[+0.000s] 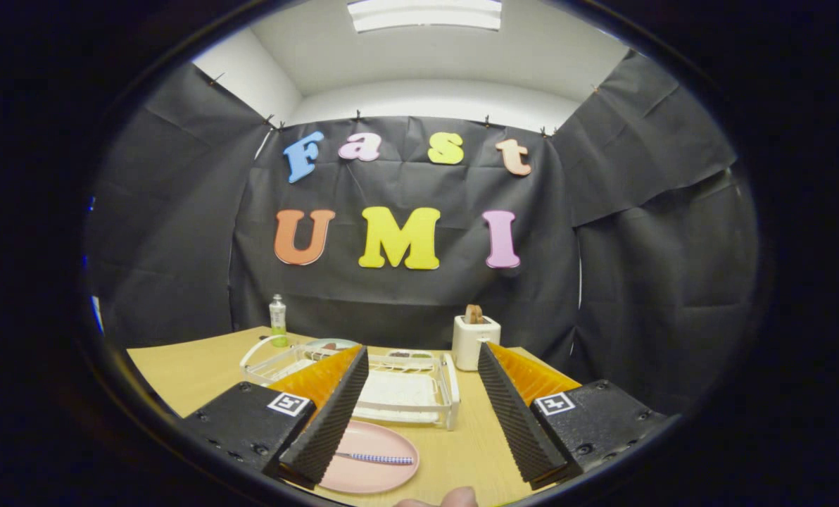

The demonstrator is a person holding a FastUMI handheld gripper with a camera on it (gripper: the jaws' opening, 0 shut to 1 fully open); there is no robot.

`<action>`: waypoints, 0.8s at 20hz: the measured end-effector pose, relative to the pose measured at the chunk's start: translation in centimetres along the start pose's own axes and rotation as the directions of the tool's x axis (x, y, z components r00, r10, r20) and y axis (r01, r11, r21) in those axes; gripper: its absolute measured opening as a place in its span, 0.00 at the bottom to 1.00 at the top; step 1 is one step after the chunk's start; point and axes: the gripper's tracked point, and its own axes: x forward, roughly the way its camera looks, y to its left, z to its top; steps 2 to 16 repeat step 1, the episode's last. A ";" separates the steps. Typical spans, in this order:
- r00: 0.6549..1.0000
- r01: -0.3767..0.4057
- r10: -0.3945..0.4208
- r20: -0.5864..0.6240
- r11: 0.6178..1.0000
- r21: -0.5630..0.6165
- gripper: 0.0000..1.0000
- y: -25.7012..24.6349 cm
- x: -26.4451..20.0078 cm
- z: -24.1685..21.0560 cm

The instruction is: Take the plate from the dish rack, then take the spoon from the basket and place it into the plate.

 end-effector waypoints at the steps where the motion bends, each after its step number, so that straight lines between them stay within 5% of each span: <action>1: 1.000 0.001 -0.001 0.004 1.000 0.001 1.00 0.0 0.0 0.0; 16: 1.000 0.001 -0.001 0.004 1.000 0.001 1.00 0.0 0.0 0.0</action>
